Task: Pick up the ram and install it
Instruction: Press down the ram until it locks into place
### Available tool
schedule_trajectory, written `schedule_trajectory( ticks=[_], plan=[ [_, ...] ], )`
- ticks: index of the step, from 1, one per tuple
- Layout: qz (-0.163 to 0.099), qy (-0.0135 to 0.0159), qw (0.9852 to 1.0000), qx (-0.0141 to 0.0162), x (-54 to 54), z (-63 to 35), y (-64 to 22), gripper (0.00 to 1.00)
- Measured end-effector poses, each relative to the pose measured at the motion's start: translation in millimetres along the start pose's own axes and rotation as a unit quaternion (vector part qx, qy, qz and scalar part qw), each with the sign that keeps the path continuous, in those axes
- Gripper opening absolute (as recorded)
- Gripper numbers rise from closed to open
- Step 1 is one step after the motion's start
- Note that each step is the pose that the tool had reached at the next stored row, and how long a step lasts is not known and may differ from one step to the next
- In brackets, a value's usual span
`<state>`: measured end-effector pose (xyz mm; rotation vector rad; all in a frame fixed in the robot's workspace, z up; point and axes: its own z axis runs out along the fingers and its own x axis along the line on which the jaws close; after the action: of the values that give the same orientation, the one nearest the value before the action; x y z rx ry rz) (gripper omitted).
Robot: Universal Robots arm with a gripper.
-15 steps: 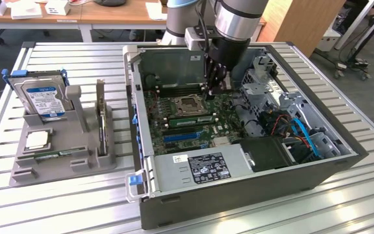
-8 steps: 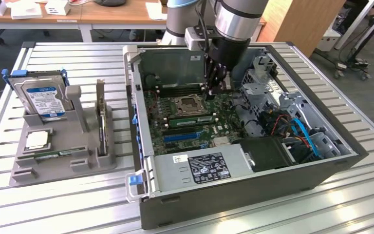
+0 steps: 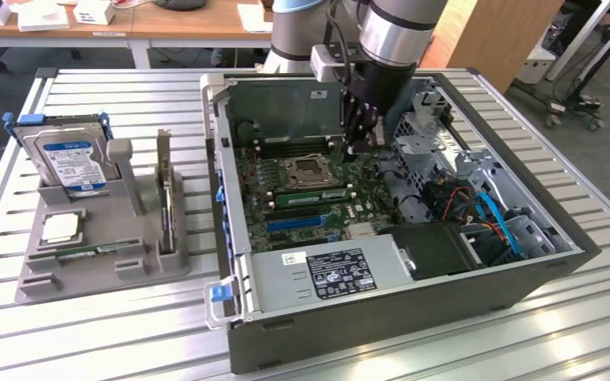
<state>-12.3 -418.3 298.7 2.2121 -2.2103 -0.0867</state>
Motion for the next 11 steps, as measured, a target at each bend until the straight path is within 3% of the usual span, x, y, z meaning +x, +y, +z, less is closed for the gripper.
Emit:
schedule_trajectory(
  ticks=[7,11],
  plan=[
    [0.0,0.0,1.0,-0.0006,-0.1,-0.9,-18.0,0.1],
    [0.0,0.0,1.0,-0.0006,0.0,-1.0,-19.4,0.1]
  ],
)
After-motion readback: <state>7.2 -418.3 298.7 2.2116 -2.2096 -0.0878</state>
